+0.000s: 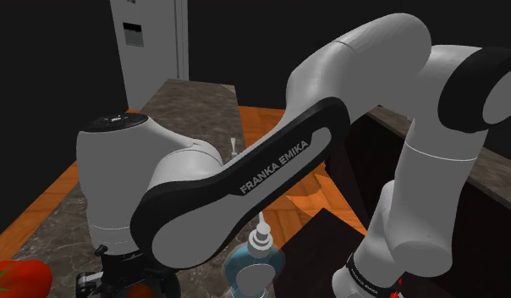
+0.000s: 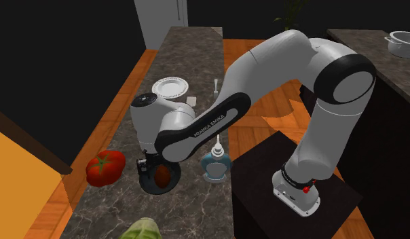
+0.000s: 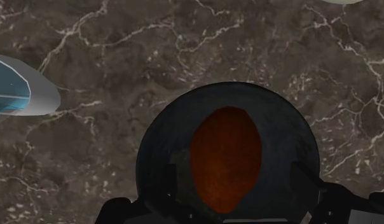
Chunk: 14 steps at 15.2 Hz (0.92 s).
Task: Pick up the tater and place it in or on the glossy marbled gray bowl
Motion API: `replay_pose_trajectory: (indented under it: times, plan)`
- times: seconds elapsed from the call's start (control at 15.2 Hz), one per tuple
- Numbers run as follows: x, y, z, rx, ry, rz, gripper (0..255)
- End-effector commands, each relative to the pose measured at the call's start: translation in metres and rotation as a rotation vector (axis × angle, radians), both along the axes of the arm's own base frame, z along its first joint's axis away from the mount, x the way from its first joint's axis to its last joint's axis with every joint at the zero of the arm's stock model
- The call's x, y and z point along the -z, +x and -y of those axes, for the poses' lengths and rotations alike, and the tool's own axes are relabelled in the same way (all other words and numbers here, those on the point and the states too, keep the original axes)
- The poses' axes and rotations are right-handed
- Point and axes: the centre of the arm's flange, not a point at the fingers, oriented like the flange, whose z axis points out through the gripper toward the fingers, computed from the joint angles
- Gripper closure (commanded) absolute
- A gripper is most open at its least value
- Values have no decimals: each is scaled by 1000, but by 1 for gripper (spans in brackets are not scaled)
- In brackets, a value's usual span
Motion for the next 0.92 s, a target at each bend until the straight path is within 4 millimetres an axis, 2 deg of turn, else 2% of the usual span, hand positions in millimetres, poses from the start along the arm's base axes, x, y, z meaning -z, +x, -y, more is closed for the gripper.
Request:
replay_pose_trajectory:
  times: [0.0,0.07,0.33,0.86]
  plan:
    - [0,0,0,0,0,0,0]
    - [0,0,0,0,0,0,0]
    - [-50,5,5,0,0,0,0]
    - [-50,5,5,0,0,0,0]
